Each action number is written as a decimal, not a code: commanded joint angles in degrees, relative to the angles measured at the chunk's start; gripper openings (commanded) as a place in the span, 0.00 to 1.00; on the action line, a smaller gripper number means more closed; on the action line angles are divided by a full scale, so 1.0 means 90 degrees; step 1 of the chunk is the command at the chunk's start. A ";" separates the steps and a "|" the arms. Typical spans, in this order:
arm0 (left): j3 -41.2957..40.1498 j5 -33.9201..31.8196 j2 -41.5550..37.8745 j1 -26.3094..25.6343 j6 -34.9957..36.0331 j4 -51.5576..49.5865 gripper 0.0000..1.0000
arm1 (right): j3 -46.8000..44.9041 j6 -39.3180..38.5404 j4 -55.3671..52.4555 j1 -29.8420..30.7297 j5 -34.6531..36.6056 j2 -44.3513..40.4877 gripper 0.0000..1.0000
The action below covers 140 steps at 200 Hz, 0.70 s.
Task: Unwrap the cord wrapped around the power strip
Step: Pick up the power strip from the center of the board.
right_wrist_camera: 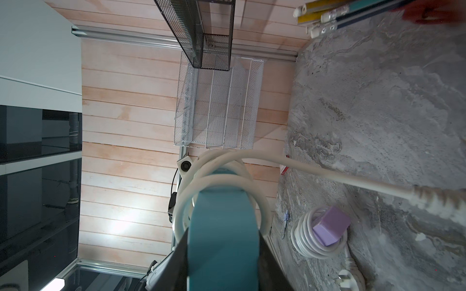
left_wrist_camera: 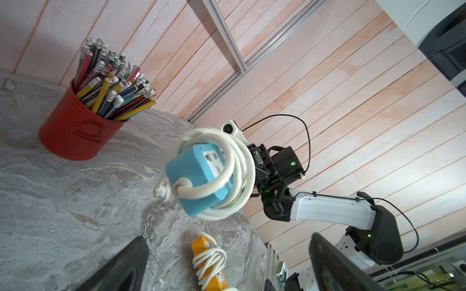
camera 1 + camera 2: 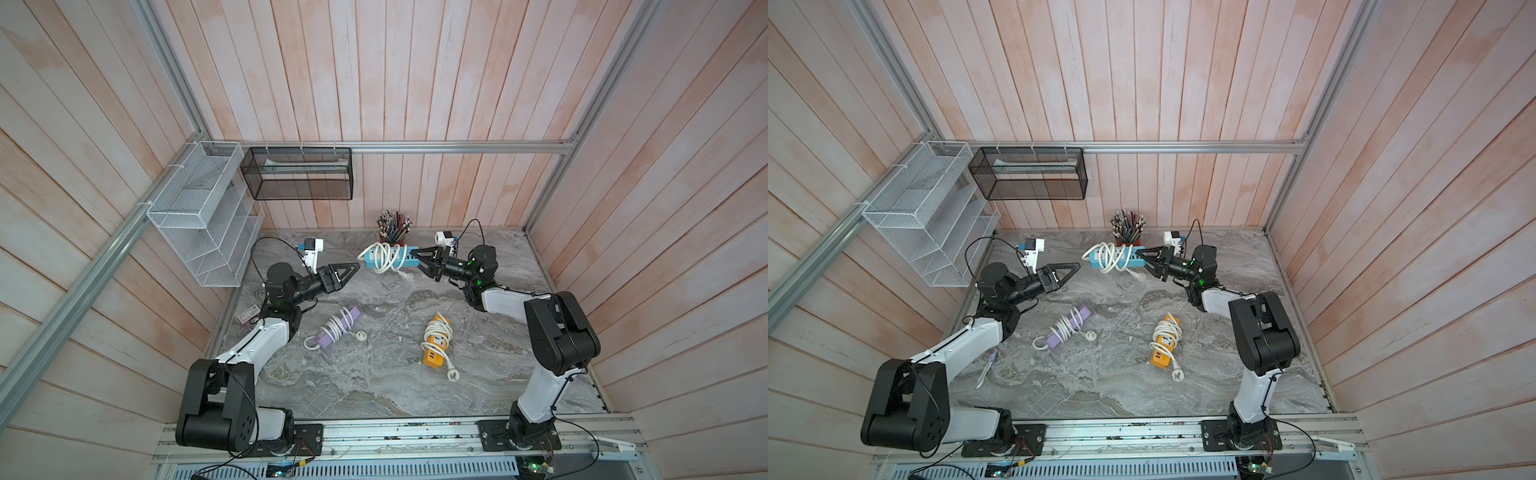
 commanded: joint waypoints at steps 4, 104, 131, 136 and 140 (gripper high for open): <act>0.0174 -0.0216 0.0238 -0.0185 -0.0283 0.0531 1.00 | 0.0260 -0.0041 0.0402 0.0094 0.0016 -0.0335 0.00; 0.0040 -0.1020 0.0451 -0.0365 -0.0677 0.1216 0.93 | 0.0398 -0.0029 0.0372 0.0249 0.0104 -0.0443 0.00; 0.0025 -0.1096 0.0509 -0.0440 -0.0840 0.1510 0.91 | 0.0419 -0.0037 0.0359 0.0273 0.0150 -0.0453 0.00; 0.0035 -0.1096 0.0521 -0.0446 -0.0850 0.1510 0.91 | 0.0428 -0.0029 0.0373 0.0281 0.0162 -0.0452 0.00; 0.0051 -0.1105 0.0520 -0.0456 -0.0857 0.1507 0.90 | 0.0433 -0.0020 0.0385 0.0286 0.0182 -0.0452 0.00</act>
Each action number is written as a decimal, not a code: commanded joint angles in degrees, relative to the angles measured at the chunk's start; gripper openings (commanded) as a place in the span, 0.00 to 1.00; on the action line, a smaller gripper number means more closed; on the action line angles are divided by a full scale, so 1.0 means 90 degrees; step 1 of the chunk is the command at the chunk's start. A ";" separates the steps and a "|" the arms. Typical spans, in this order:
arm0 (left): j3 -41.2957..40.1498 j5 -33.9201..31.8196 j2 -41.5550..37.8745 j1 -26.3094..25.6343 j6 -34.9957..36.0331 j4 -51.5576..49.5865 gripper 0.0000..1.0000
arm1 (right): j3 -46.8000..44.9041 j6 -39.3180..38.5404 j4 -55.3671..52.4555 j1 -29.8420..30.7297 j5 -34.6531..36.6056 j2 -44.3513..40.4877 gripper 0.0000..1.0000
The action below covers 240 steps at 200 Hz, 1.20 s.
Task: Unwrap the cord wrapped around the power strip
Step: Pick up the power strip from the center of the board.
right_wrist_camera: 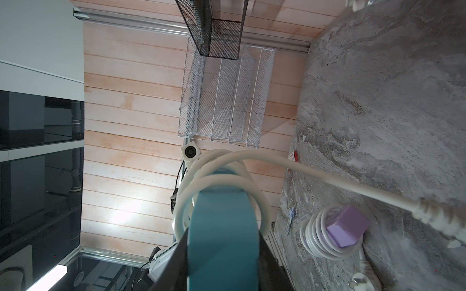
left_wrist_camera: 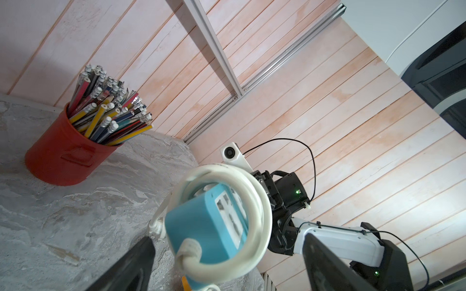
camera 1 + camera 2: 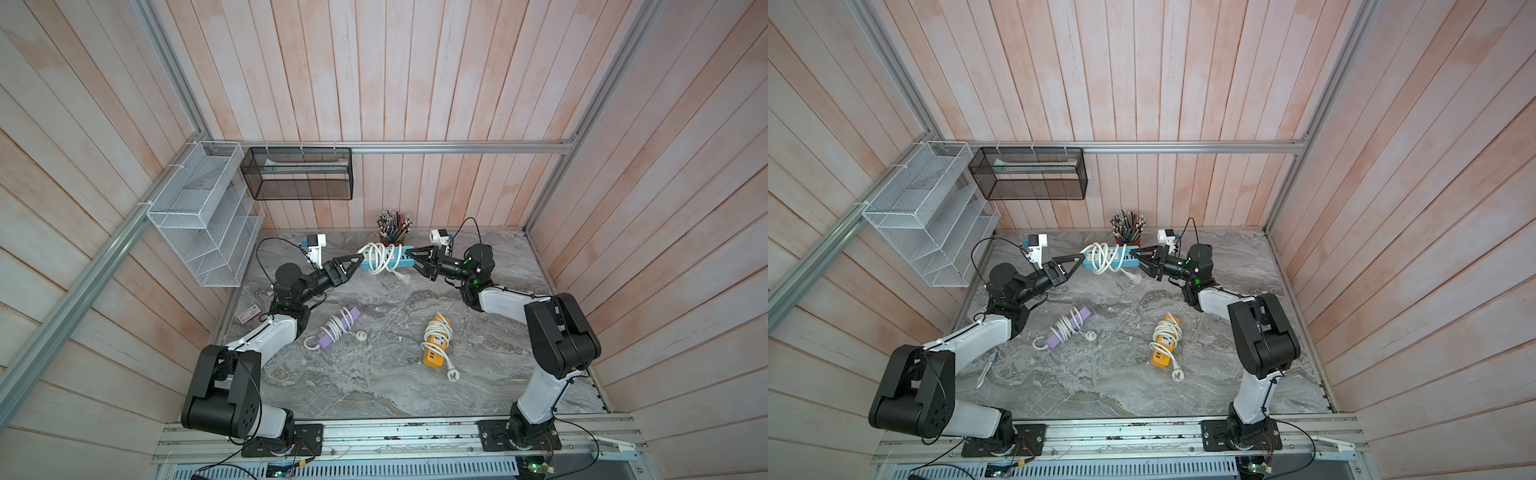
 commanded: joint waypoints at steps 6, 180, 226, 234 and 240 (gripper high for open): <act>-0.0021 -0.0180 0.0126 -0.0090 -0.0183 0.0418 0.88 | 0.0308 0.0007 0.0440 0.0054 0.0143 -0.0323 0.00; 0.0092 -0.0288 0.0334 -0.0135 -0.0352 0.0533 0.64 | 0.0528 -0.0191 0.0241 0.0287 0.0141 -0.0321 0.00; -0.0026 -0.0524 0.0171 -0.0132 -0.0332 0.0572 0.64 | 0.0491 -0.0190 0.0292 0.0321 0.0143 -0.0340 0.00; -0.0072 -0.0571 0.0142 -0.0130 -0.0349 0.0618 0.67 | 0.0498 -0.0188 0.0311 0.0321 0.0139 -0.0341 0.00; -0.0088 -0.0603 0.0133 -0.0132 -0.0361 0.0625 0.69 | 0.0493 -0.0182 0.0311 0.0321 0.0159 -0.0341 0.00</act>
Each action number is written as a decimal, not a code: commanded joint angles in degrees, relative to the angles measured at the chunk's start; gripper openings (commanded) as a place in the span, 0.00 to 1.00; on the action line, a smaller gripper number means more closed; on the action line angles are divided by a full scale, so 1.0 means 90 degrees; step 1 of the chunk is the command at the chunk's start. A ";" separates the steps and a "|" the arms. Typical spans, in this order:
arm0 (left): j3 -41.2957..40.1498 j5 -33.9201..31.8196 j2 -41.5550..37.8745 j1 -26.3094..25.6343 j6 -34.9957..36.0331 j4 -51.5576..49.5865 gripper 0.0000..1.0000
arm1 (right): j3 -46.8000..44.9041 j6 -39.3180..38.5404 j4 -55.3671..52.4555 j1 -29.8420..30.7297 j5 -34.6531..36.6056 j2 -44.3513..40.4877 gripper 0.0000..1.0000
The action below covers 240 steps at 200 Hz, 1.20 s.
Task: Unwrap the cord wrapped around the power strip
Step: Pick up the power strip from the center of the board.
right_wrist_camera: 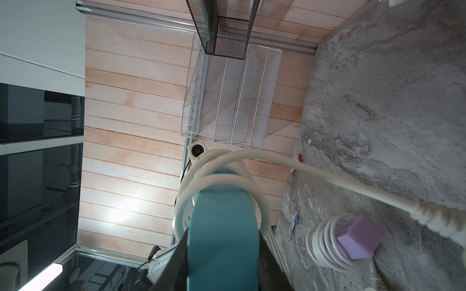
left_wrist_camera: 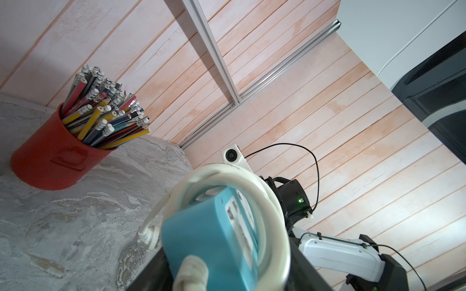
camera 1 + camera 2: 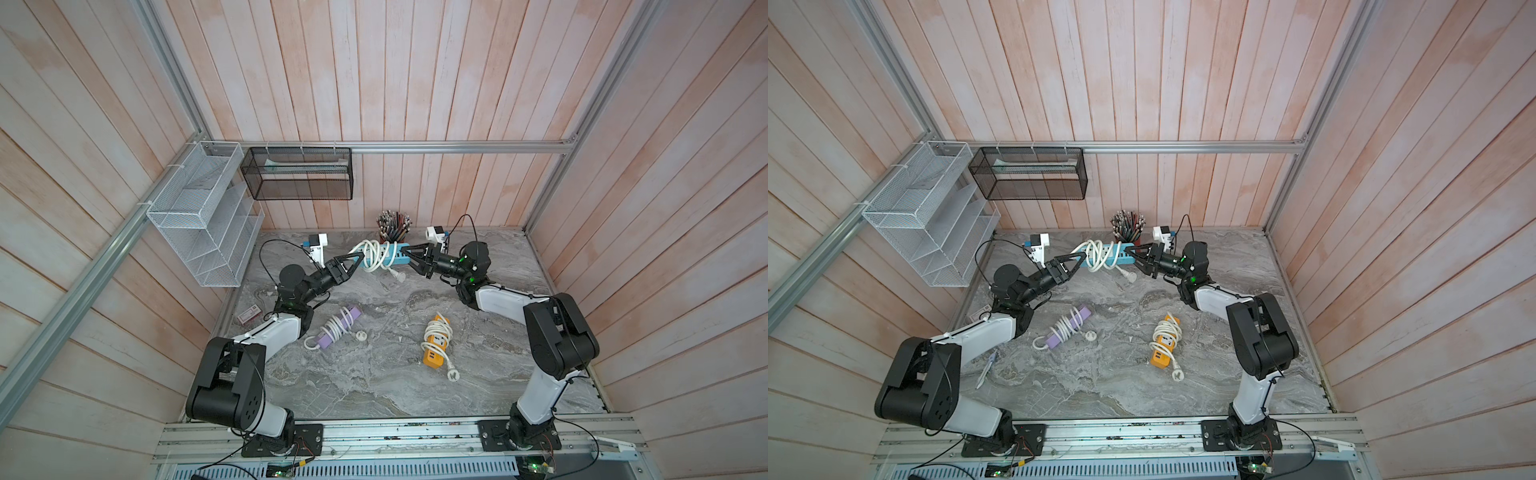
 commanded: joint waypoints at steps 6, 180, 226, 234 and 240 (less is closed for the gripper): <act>-0.0095 -0.0295 -0.0150 -0.0020 -0.0020 0.0181 0.70 | 0.0240 -0.0030 0.0496 0.0088 -0.0041 -0.0341 0.00; -0.0234 -0.0352 -0.0173 0.0036 -0.0232 0.0394 0.42 | 0.0274 -0.0238 0.0358 0.0124 -0.0028 -0.0507 0.00; -0.0056 -0.0123 -0.0118 -0.0022 -0.0232 0.0306 0.30 | 0.0419 -0.1130 -0.0461 0.0231 0.0006 -0.0609 0.00; -0.0039 -0.0076 -0.0118 -0.0022 -0.0232 0.0305 0.27 | 0.0465 -0.1232 -0.0592 0.0253 0.0019 -0.0619 0.00; -0.0017 -0.0031 -0.0098 -0.0025 -0.0240 0.0305 0.24 | 0.0505 -0.1362 -0.0732 0.0263 0.0009 -0.0624 0.00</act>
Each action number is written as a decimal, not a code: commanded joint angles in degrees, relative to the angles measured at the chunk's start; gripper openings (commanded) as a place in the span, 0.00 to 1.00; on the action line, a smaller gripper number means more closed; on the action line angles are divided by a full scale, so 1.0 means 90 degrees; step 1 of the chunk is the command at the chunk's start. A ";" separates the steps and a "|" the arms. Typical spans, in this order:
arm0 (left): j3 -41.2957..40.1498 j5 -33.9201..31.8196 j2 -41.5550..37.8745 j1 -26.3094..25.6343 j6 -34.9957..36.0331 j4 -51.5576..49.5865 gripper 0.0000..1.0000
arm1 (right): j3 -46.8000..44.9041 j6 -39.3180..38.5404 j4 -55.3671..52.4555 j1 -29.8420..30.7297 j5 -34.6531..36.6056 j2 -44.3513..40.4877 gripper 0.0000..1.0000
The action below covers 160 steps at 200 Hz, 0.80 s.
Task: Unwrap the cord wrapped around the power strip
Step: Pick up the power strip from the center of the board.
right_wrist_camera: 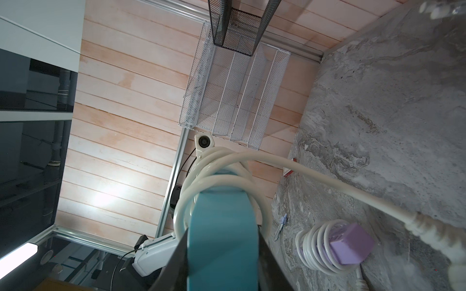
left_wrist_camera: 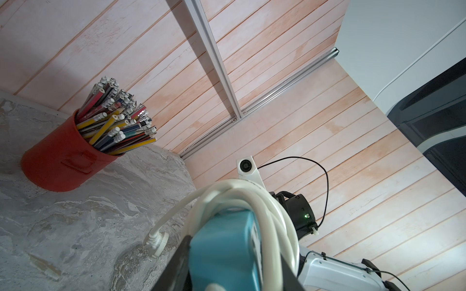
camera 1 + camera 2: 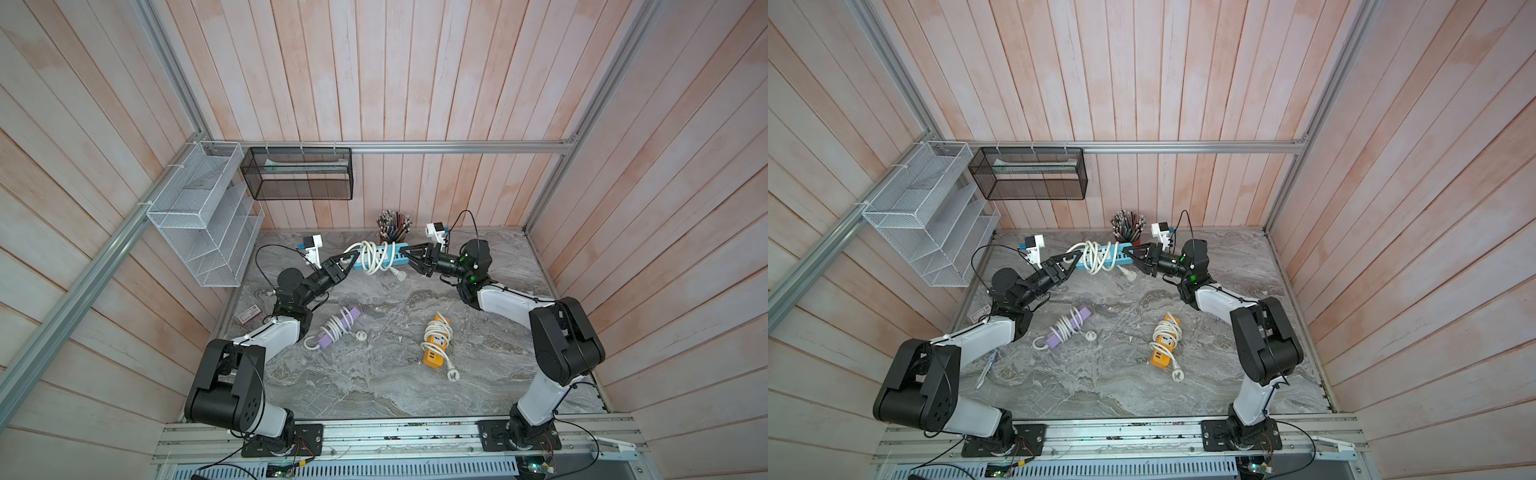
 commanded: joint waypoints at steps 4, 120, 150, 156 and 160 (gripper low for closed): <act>0.0201 0.0340 -0.0017 -0.0045 0.0192 0.0025 0.24 | 0.0430 -0.0439 -0.0314 0.0184 0.0038 -0.0325 0.00; 0.0570 0.0959 0.0252 -0.0103 0.0088 -0.0057 0.21 | 0.0648 -0.1045 -0.0860 0.0216 0.0032 -0.0223 0.00; 0.0615 0.1025 0.0277 -0.0138 0.0107 -0.0065 0.11 | 0.0696 -0.1063 -0.0874 0.0222 0.0010 -0.0191 0.00; 0.0634 0.1054 0.0283 -0.0139 0.0115 -0.0081 0.05 | 0.0702 -0.1065 -0.0874 0.0226 0.0007 -0.0179 0.00; 0.0649 0.1067 0.0295 -0.0148 0.0117 -0.0088 0.02 | 0.0689 -0.1060 -0.0867 0.0225 -0.0003 -0.0179 0.00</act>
